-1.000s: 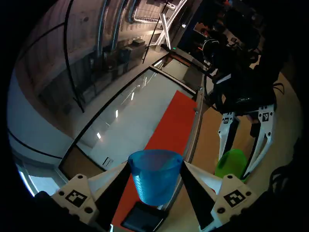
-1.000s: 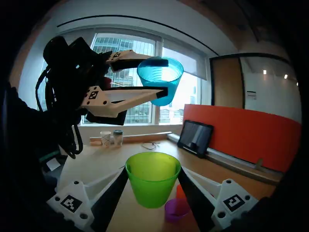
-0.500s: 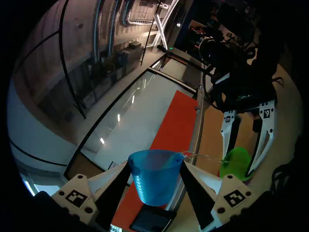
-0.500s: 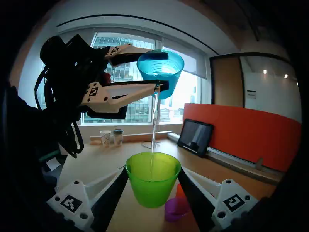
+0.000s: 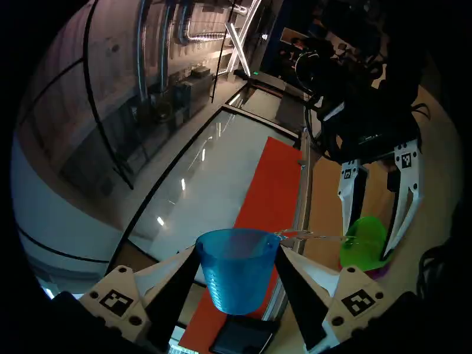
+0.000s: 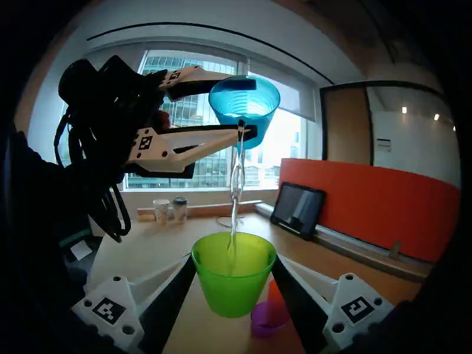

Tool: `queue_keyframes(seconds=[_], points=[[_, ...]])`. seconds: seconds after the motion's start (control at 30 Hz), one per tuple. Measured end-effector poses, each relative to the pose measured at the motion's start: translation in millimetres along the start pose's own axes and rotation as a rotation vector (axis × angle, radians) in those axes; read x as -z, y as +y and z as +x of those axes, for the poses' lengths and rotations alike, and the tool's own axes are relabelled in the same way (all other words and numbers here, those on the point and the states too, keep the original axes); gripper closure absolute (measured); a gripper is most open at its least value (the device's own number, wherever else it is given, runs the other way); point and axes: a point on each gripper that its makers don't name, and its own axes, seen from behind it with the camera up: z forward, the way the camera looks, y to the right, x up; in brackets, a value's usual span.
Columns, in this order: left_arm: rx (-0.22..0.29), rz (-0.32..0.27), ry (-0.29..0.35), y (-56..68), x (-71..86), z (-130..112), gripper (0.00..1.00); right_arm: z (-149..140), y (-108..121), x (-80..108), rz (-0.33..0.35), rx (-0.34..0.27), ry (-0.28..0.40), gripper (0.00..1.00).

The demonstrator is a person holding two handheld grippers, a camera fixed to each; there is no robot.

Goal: Pour water

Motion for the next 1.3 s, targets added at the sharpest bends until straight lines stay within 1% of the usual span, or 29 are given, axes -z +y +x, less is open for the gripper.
queue_keyframes(seconds=[0.73,1.0,1.3], points=[[-0.097,0.021,-0.001,-12.4,0.9,8.1,0.14,3.3,0.9,6.2,-0.002,0.004,0.013,0.09],[-0.128,0.02,0.002,-11.5,1.7,12.4,0.14,4.6,1.0,7.4,-0.005,0.004,0.02,0.09],[-0.179,0.023,0.003,-15.2,0.7,16.9,0.14,6.6,0.9,7.8,-0.006,0.006,0.027,0.09]])
